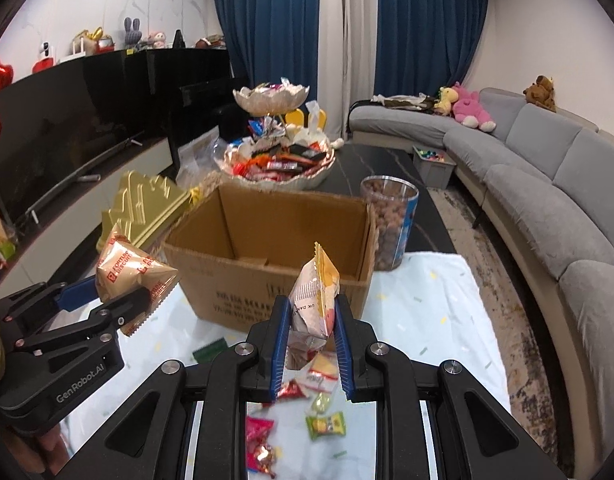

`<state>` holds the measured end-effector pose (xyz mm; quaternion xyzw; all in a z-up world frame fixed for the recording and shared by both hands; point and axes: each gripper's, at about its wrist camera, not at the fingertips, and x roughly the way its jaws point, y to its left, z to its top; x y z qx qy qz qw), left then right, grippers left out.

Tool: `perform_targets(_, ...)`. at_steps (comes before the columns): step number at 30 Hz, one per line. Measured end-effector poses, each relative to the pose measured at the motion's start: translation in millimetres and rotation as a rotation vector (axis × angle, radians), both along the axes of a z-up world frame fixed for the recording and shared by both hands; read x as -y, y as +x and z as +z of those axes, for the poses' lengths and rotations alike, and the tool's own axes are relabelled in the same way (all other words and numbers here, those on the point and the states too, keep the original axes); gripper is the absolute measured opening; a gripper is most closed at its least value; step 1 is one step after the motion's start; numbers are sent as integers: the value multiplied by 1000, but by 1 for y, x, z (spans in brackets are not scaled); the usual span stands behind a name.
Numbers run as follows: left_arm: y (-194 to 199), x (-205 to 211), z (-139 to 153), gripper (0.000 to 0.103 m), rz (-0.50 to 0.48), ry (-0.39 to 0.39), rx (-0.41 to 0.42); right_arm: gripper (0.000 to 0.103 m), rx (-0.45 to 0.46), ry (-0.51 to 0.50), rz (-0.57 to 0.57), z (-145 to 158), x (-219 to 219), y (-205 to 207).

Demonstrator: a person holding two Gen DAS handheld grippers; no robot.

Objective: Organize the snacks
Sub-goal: 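Carry both held snacks up and over the open cardboard box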

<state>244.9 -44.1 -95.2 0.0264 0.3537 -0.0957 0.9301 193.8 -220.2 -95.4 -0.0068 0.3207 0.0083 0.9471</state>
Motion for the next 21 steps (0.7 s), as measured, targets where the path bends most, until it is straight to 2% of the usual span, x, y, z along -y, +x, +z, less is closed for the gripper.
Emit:
perform_targets(13, 42, 8, 24, 43, -4, -33, 17, 23, 73, -12, -23, 34, 0, 37)
perform_targets(21, 72, 14, 33, 43, -15, -34, 30, 23, 96, -23, -33, 43, 3, 66)
